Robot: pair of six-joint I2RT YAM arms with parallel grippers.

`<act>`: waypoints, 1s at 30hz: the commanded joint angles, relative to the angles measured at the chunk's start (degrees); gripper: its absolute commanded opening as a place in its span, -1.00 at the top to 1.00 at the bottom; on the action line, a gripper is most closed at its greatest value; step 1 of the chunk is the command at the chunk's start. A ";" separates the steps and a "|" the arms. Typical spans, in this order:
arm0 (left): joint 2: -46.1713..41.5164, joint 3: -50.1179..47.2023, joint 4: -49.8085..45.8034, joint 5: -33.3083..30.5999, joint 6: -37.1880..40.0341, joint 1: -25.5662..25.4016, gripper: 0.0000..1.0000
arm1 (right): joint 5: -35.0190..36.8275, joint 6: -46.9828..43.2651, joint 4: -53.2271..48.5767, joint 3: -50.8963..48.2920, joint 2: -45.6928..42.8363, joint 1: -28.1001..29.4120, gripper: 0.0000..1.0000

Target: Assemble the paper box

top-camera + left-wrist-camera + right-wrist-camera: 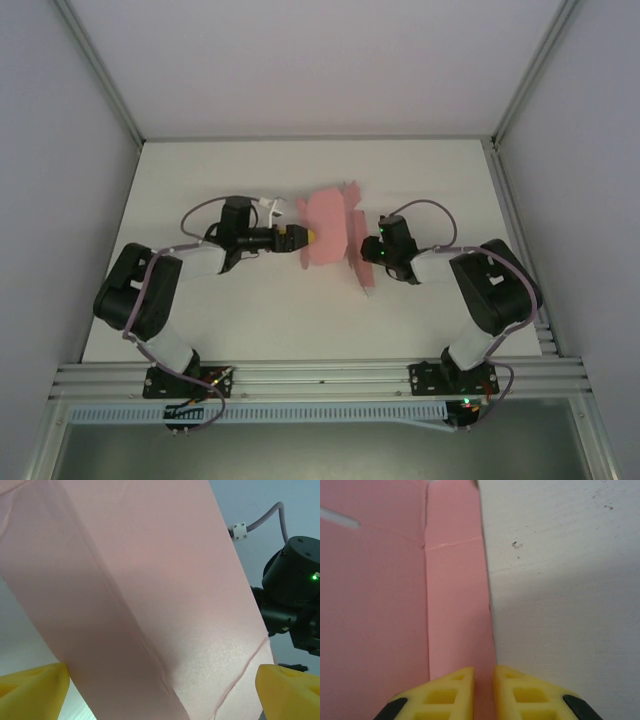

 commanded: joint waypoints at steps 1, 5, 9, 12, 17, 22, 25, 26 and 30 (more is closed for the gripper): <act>3.18 8.89 -11.39 -7.48 7.33 -4.57 -0.87 | -5.35 0.85 -5.16 -2.59 2.44 0.33 0.65; 6.82 14.34 -19.97 -16.42 8.27 -6.77 -0.84 | -6.31 1.34 -2.60 -3.66 2.71 -0.01 0.66; 8.65 15.69 -22.52 -19.02 7.55 -7.24 -0.86 | -7.78 1.42 0.11 -4.61 2.37 -0.64 0.66; 9.98 17.86 -26.26 -23.36 8.15 -8.46 -0.90 | -9.43 1.68 2.21 -4.56 2.87 -1.04 0.66; 11.64 19.71 -27.69 -23.54 8.79 -9.43 -1.00 | -12.26 2.13 6.76 -4.94 4.07 -1.26 0.66; 12.72 18.10 -19.87 -12.55 6.92 -9.46 -0.99 | -14.42 2.57 9.96 -5.32 5.05 -1.43 0.66; 10.64 14.14 -8.68 -5.05 2.88 -9.37 -1.00 | -14.64 2.48 10.79 -6.27 4.51 -1.86 0.66; 9.82 12.97 -5.18 -3.26 1.49 -9.26 -0.99 | -14.67 2.48 10.81 -6.56 4.21 -2.18 0.66; 7.87 11.11 0.31 0.14 -1.14 -9.23 -1.00 | -15.60 2.30 12.60 -8.03 2.83 -3.05 0.67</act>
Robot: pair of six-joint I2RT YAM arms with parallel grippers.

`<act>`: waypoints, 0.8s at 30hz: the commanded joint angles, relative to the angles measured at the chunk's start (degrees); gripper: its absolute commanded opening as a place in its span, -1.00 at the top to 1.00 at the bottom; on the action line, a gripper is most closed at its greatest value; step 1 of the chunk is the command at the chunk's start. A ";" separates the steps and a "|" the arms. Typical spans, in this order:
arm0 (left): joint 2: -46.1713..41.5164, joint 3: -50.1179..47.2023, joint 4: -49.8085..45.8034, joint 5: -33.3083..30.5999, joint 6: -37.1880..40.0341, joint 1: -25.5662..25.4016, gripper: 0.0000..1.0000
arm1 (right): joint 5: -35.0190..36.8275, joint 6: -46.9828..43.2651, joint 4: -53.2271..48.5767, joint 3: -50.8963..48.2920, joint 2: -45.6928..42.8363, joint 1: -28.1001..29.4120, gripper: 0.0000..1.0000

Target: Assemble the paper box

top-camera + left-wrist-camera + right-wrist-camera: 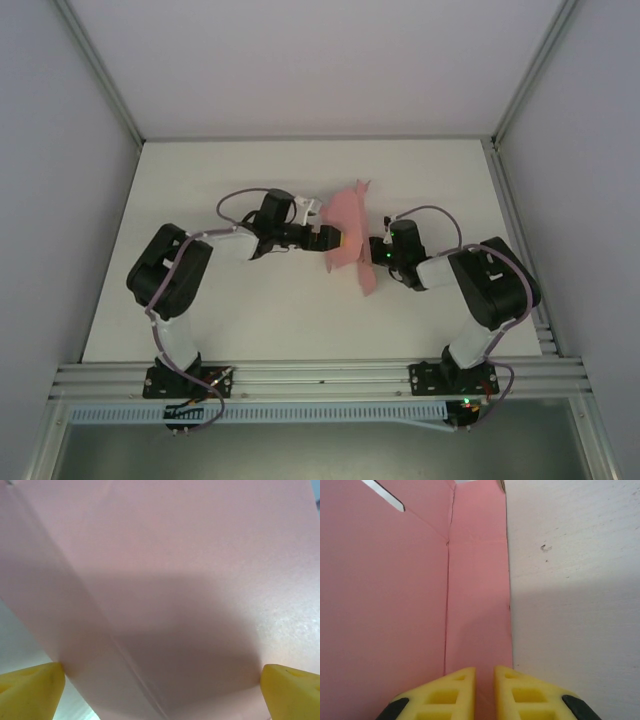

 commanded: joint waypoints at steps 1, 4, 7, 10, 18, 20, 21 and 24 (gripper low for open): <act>-3.25 -0.77 7.10 5.68 -2.55 -0.52 -0.99 | -5.34 1.14 -2.28 -2.58 0.72 0.23 0.66; -3.71 -1.40 7.51 4.90 -2.94 -0.44 -0.99 | -6.11 0.84 -0.17 -3.19 0.05 0.26 0.66; -3.43 0.83 -0.10 -0.04 -0.23 -0.90 -0.99 | -6.94 1.21 2.76 -3.83 -0.19 0.01 0.65; -2.04 3.84 -7.96 -3.69 2.97 -1.38 -0.99 | -9.24 1.80 6.67 -4.14 0.24 -0.32 0.64; 1.87 -2.34 31.13 12.39 -17.57 -1.41 -0.99 | -14.90 4.94 16.25 -2.47 4.43 -0.30 0.65; 2.50 -3.01 38.51 13.63 -22.30 -1.33 -0.99 | -14.37 4.49 15.41 -2.80 3.43 -0.35 0.66; 2.55 -2.74 38.20 13.83 -22.59 -1.39 -0.99 | -13.59 3.62 12.52 -2.42 2.60 -0.44 0.66; 1.12 -0.70 25.26 10.40 -15.47 -1.62 -0.99 | -10.36 0.05 3.22 -1.03 0.05 -0.45 0.66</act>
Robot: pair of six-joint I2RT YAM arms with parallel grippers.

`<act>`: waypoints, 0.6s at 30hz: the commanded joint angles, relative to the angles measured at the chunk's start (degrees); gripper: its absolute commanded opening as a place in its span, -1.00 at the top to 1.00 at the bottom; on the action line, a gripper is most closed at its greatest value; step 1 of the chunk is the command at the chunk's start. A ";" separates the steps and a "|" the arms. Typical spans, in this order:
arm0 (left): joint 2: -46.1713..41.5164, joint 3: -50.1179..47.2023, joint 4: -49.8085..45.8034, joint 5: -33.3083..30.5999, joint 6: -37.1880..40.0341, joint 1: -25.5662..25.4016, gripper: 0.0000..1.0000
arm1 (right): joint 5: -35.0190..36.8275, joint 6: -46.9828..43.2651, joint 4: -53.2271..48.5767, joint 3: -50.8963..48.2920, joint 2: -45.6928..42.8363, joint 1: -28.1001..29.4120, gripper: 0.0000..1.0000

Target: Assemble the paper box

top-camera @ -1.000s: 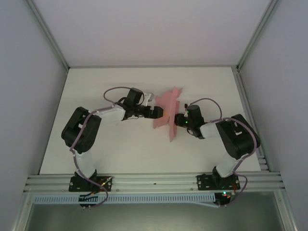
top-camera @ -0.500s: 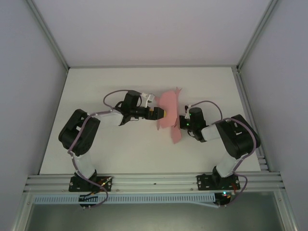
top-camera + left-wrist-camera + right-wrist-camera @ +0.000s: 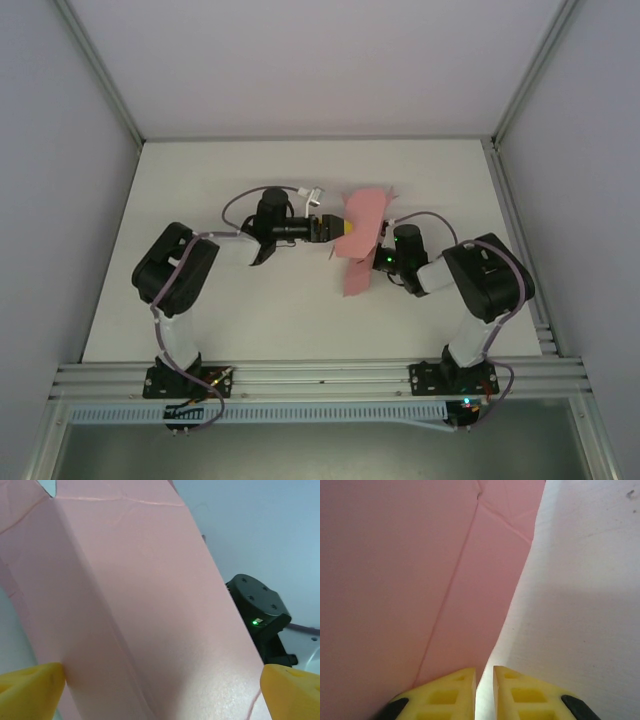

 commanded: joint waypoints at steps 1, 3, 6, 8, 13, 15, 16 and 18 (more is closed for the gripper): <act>-1.53 2.54 -6.87 0.45 4.47 -1.14 -0.99 | 1.93 -3.55 -7.40 1.63 -3.41 0.33 0.66; -2.92 4.43 -18.02 -4.35 10.78 -1.47 -0.88 | 3.15 -4.53 -9.47 1.41 -5.03 0.36 0.65; -3.36 6.60 -26.04 -6.74 13.95 -1.60 -0.42 | 4.26 -5.64 -12.60 2.03 -6.57 0.35 0.65; -3.11 6.09 -23.82 -4.74 12.24 -1.68 -0.16 | 4.30 -5.63 -12.75 2.22 -6.72 0.35 0.65; -3.56 4.08 -17.07 -1.80 8.37 -1.63 0.28 | 4.42 -5.30 -12.65 2.03 -6.66 0.35 0.65; -4.22 3.15 -14.90 -1.16 7.16 -1.63 0.51 | 4.97 -5.41 -13.34 1.96 -6.76 0.35 0.64; -4.62 2.77 -13.91 -0.75 6.75 -1.63 0.69 | 5.06 -5.39 -13.64 2.12 -6.86 0.35 0.64; -5.10 2.49 -12.72 -0.07 6.12 -1.54 0.83 | 5.09 -5.30 -13.54 2.09 -6.97 0.35 0.64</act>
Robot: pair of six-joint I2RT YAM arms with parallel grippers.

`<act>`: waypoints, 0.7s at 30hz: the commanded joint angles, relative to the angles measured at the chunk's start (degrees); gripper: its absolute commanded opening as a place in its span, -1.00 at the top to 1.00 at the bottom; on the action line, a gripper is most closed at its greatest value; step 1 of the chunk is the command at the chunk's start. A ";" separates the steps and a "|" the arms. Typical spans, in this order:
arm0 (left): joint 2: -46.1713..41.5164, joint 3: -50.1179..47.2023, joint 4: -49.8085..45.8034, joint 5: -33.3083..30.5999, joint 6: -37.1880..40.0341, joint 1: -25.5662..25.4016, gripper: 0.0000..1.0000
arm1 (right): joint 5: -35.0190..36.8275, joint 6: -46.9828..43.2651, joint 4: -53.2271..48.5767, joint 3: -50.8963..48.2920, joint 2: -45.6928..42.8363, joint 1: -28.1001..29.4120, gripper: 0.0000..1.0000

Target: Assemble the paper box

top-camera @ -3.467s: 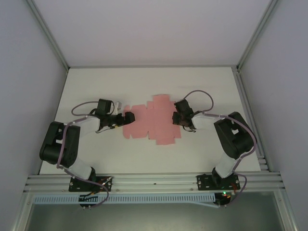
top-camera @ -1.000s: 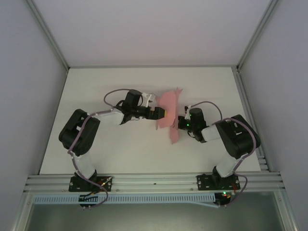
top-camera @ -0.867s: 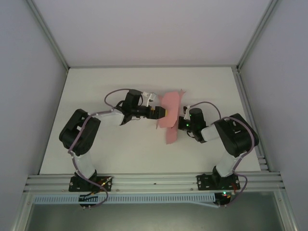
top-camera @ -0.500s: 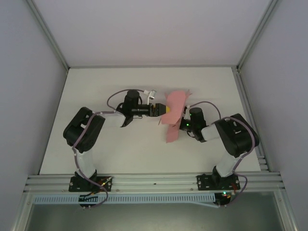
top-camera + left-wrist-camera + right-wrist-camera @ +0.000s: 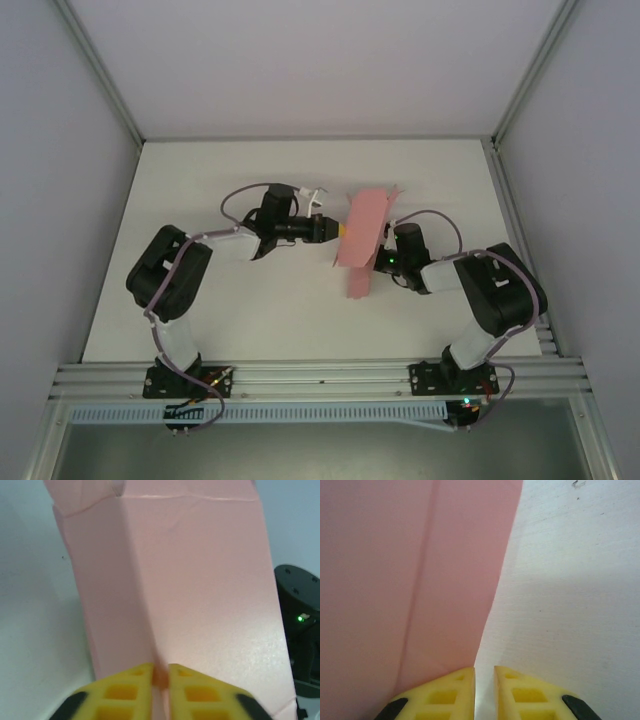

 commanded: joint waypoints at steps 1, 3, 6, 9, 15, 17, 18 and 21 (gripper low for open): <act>-2.58 -0.91 4.15 4.66 -1.17 -0.98 0.83 | 0.81 -1.11 -0.59 1.41 -1.24 0.35 0.64; -2.51 -0.98 4.70 5.03 -1.31 -0.92 0.99 | 0.95 -1.13 -0.73 1.51 -1.28 0.35 0.64; -2.11 -0.98 4.46 5.04 -1.04 -0.89 1.00 | 1.14 -1.02 -0.84 1.45 -1.29 0.34 0.64; -1.83 -0.78 5.18 5.19 -1.37 -0.88 1.00 | 1.84 -0.97 -1.07 1.31 -1.25 0.35 0.65; -7.39 0.45 -16.27 -6.19 10.50 -0.56 -0.54 | 6.48 -4.09 -11.16 3.85 -0.79 0.59 0.65; -10.60 -0.84 -23.81 -15.05 13.59 -0.38 -0.88 | 8.44 -5.27 -14.63 4.92 -0.27 0.87 0.65; -12.09 -2.06 -25.44 -17.76 14.02 -0.06 -0.99 | 8.91 -5.36 -15.13 5.02 0.13 0.97 0.65; -15.49 -5.06 -30.97 -23.46 13.22 2.21 -0.99 | 9.72 -5.41 -16.99 5.86 1.59 1.06 0.66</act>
